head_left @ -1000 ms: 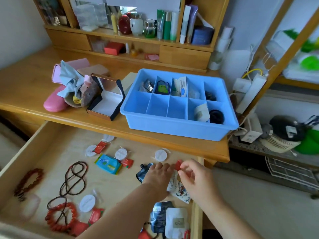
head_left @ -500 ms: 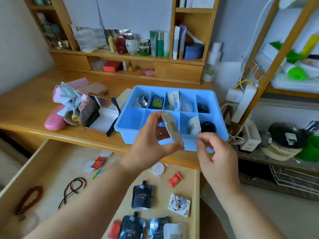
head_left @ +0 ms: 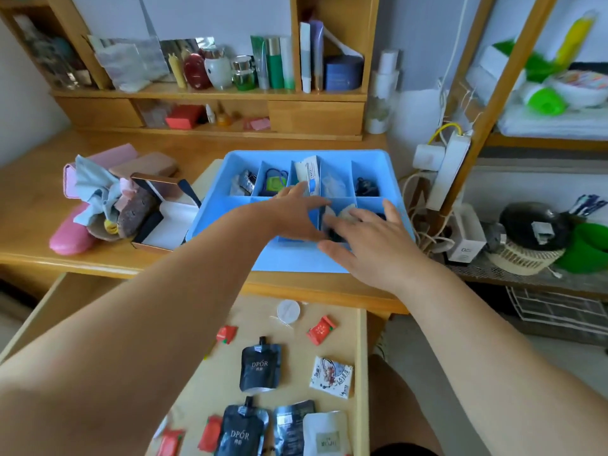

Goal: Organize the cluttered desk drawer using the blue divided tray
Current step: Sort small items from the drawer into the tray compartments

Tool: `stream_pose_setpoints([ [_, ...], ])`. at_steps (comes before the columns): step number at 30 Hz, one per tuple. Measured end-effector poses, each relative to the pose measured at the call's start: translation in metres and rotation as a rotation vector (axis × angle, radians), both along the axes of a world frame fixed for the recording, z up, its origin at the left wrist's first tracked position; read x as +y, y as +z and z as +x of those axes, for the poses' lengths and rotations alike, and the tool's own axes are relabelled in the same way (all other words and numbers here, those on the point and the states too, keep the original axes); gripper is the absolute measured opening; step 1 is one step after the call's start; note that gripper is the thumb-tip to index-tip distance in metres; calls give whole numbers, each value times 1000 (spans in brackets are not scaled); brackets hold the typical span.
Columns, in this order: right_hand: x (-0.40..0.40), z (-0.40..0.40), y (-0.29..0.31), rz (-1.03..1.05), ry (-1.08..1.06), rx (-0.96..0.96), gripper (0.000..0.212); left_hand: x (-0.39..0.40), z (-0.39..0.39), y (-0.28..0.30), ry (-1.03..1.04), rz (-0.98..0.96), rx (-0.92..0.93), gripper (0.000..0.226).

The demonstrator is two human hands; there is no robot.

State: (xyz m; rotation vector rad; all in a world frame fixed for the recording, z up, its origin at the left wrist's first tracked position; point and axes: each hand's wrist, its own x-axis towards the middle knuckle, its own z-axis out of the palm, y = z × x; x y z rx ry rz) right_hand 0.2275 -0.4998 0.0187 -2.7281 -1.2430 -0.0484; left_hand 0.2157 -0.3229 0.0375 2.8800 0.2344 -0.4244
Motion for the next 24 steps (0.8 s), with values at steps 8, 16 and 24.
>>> stream_pose_setpoints([
  [8,4,7,0,-16,25,71,79,-25,-110,-14,-18,-381,-958,12],
  [16,4,7,1,-41,-35,168,82,-86,-213,-159,-85,-266,48,50],
  [24,3,8,10,219,-114,550,74,-97,-215,-177,-145,-51,34,26],
])
